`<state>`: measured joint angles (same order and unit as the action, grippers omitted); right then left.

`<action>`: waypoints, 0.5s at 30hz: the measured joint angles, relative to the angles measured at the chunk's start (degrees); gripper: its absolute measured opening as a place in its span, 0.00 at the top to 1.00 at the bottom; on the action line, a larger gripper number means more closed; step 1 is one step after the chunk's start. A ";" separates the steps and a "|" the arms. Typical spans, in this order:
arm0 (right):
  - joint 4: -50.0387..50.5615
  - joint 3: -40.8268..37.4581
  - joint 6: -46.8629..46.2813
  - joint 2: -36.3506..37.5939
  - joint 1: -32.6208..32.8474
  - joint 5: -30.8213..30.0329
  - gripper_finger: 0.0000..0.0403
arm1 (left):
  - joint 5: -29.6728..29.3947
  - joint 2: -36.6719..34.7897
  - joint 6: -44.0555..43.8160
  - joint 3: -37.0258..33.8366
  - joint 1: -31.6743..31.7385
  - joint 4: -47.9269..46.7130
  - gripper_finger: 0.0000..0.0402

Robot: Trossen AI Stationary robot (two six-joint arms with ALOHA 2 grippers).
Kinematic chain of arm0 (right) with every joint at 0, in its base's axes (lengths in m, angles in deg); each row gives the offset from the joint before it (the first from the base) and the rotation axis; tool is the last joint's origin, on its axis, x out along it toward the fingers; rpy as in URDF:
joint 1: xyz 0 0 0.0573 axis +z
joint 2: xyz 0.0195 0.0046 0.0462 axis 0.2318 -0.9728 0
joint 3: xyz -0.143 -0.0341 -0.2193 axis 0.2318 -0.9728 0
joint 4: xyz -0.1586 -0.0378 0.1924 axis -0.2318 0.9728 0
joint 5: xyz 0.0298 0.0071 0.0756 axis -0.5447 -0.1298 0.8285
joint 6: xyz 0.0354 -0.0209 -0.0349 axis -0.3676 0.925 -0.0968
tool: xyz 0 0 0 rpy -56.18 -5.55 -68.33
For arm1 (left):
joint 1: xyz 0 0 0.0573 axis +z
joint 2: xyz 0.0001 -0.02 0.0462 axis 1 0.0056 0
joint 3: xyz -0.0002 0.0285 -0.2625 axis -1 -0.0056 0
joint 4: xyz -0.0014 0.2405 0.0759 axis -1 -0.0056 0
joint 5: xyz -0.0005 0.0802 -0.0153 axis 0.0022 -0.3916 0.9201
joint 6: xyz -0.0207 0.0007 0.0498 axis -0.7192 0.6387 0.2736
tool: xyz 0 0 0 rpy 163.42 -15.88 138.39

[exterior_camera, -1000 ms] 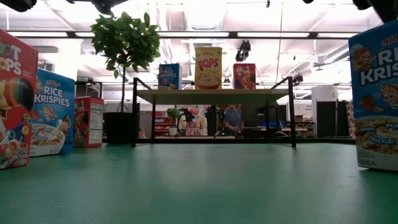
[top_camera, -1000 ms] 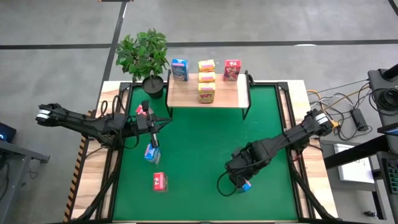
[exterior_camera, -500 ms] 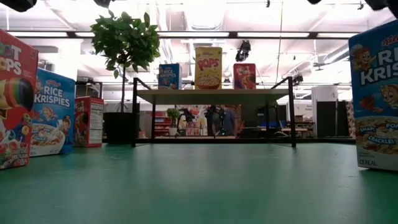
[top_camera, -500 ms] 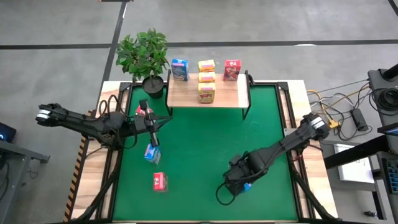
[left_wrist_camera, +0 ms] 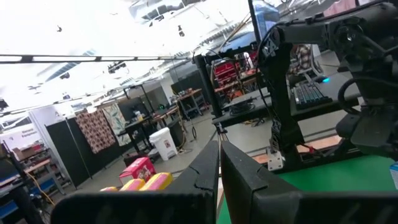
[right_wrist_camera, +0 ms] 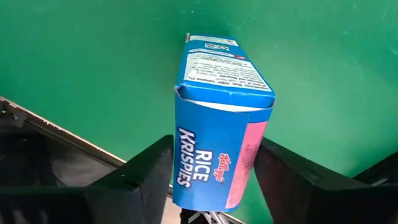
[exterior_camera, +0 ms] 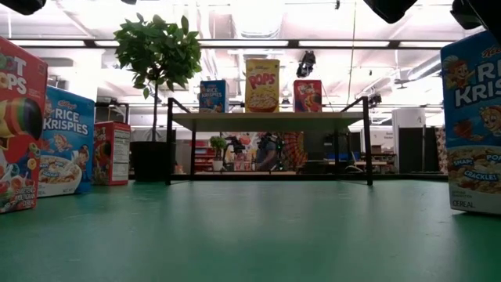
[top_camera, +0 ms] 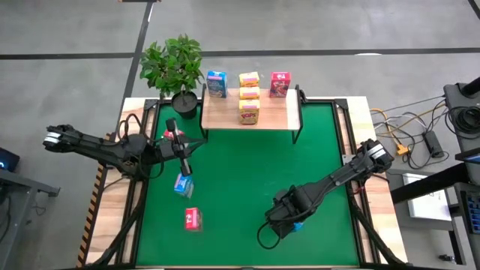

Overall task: Stack cereal on shelf
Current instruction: Put the right blue cereal box on the shelf

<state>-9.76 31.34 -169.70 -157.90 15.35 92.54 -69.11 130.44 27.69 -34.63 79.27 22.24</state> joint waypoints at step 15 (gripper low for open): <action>-0.57 4.40 4.87 0.00 -0.89 -0.77 0.67 | 0.00 0.00 0.00 0.00 0.00 0.01 1.00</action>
<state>-10.33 35.74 -164.83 -157.90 14.46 91.77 -69.11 130.44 27.69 -34.63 79.27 22.26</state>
